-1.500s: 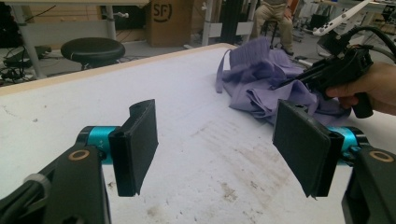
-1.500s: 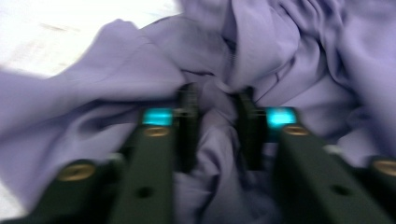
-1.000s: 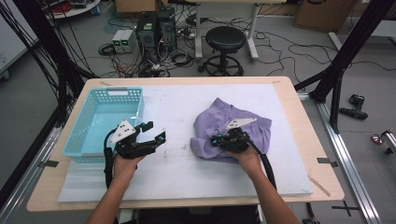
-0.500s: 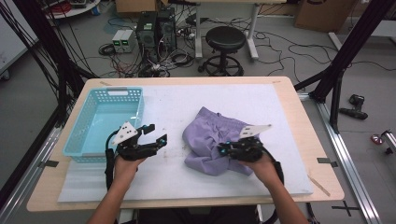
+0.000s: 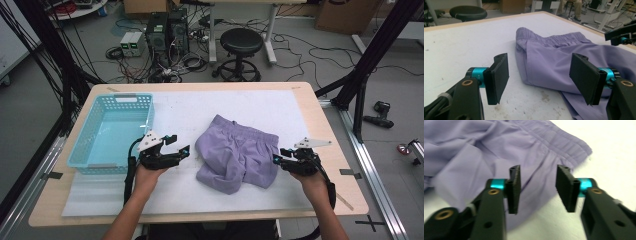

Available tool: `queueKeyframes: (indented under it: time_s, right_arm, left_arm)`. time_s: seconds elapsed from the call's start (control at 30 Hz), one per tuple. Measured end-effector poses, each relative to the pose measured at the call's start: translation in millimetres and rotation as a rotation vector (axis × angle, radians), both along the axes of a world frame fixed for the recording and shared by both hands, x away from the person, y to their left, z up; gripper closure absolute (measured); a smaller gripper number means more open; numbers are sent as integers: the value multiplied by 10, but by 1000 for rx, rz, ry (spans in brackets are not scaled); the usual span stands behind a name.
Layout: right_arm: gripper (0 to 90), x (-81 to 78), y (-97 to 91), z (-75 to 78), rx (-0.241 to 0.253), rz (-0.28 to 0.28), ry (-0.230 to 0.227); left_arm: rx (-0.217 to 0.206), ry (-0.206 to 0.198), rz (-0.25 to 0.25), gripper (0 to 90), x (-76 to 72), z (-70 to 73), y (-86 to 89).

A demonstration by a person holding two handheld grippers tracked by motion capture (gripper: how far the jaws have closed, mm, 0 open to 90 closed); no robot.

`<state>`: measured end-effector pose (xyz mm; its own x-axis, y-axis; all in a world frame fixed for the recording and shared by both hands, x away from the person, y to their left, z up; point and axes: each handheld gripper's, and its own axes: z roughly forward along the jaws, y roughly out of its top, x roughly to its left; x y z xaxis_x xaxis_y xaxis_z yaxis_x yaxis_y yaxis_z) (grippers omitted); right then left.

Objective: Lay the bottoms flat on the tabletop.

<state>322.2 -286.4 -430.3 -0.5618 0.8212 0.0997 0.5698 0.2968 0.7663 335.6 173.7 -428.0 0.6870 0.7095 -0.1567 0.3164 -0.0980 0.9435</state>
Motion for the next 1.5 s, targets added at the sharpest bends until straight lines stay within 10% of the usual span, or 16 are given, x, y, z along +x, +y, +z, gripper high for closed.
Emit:
queueKeyframes:
  time_s: [0.23,0.37,0.5,0.87,1.2,1.37,1.5]
  right_arm:
    - [517,21,228,-66,-5,113,37]
    - [793,101,271,-167,-122,113,90]
    - [883,103,112,-73,-141,91,22]
    - [881,148,-290,-5,-119,-142,-73]
    - [595,138,-318,-9,-53,-150,-67]
    - [531,143,-344,-53,-34,-152,-45]
    - [510,127,-350,-40,-6,-143,-54]
  left_arm:
    - [13,29,0,360,216,-24,-178]
    - [18,29,-7,360,261,-7,-265]
    - [27,36,-7,360,285,-14,-311]
    - [69,88,-16,360,326,-103,-428]
    - [244,185,-54,296,438,-296,-792]
    - [336,174,-83,673,427,-303,-888]
    - [325,158,-93,848,407,-280,-885]
